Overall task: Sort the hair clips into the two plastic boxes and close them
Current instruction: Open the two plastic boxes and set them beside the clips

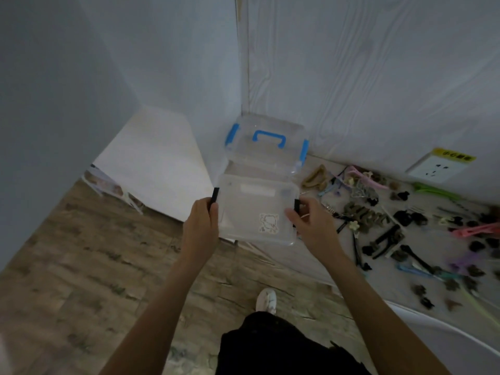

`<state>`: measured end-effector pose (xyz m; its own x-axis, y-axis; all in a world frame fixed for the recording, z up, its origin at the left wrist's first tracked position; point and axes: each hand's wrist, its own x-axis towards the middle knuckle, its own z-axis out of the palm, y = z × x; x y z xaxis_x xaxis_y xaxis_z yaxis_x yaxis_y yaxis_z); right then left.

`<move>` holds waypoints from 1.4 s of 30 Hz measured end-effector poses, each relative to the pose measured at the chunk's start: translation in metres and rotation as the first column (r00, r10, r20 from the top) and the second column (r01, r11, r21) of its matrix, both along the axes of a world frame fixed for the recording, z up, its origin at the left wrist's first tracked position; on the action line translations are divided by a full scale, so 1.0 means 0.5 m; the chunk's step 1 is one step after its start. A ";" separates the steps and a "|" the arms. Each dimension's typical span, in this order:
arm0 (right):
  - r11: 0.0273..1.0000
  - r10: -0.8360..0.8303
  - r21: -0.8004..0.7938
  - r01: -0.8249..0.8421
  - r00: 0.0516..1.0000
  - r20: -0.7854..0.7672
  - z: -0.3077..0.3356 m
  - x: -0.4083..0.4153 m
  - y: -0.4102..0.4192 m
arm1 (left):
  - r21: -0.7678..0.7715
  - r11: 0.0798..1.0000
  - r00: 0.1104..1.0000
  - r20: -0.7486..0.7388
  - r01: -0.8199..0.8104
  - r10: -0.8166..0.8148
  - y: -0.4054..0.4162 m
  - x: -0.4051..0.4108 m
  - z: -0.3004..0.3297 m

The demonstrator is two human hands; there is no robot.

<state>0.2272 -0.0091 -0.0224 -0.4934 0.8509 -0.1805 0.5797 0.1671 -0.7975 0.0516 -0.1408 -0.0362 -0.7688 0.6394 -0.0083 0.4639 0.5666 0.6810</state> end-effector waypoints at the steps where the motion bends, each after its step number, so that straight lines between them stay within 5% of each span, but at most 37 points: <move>1: 1.000 -0.001 0.017 0.000 0.999 0.036 0.001 0.000 0.001 | 0.022 1.000 1.000 0.005 0.000 -0.001 0.002 0.000 0.000; 3: 1.000 -0.005 -0.011 0.006 0.999 0.047 -0.006 0.005 0.003 | 0.074 0.997 0.999 0.031 -0.024 0.022 0.006 -0.003 -0.002; 7: 0.919 -0.045 -0.395 0.009 0.996 -0.081 -0.033 0.019 0.001 | 0.032 0.998 0.988 0.146 -0.047 0.042 0.014 -0.022 -0.015; 11: 0.942 0.335 -0.056 -0.332 0.938 0.084 -0.054 0.010 0.002 | 0.025 0.999 0.964 0.266 -0.020 0.012 0.014 -0.037 -0.007; 14: 0.739 0.547 0.207 -0.640 0.751 0.370 -0.042 -0.030 -0.008 | -0.015 0.999 0.978 0.204 0.033 -0.030 0.016 -0.039 -0.007; 18: 0.688 0.586 0.163 -0.707 0.673 0.451 -0.052 -0.079 0.003 | 0.075 0.985 0.985 0.069 0.154 -0.159 0.011 -0.044 -0.017; 21: 0.686 0.590 0.191 -0.702 0.691 0.418 -0.055 -0.080 0.012 | 0.058 0.963 0.962 -0.087 0.265 -0.260 0.006 -0.062 -0.053; 25: 0.725 0.615 0.199 -0.659 0.750 0.245 -0.047 -0.067 0.009 | 0.066 0.996 0.985 0.160 0.056 -0.066 0.004 -0.043 -0.028; 31: 0.898 0.441 0.059 -0.437 0.886 -0.143 -0.020 -0.017 0.015 | -0.033 0.979 0.961 0.187 -0.200 0.203 -0.035 -0.072 -0.015; 35: 0.852 0.480 0.129 -0.508 0.855 0.199 -0.039 0.021 0.051 | 0.017 0.928 0.921 0.128 -0.372 0.367 -0.090 -0.095 0.000; 39: 0.754 0.439 0.193 -0.628 0.700 0.562 -0.068 -0.011 0.056 | 0.070 0.866 0.865 0.125 -0.496 0.485 -0.137 -0.100 0.010; 42: 0.670 0.435 0.183 -0.720 0.580 0.688 -0.079 -0.064 0.041 | 0.062 0.870 0.872 0.053 -0.489 0.486 -0.162 -0.095 0.012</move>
<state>0.1954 0.0115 -0.0618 -0.8300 0.4636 -0.3102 0.5201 0.8442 -0.1301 0.0041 -0.2218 -0.0302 -0.9830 0.1834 -0.0097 0.1166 0.6642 0.7384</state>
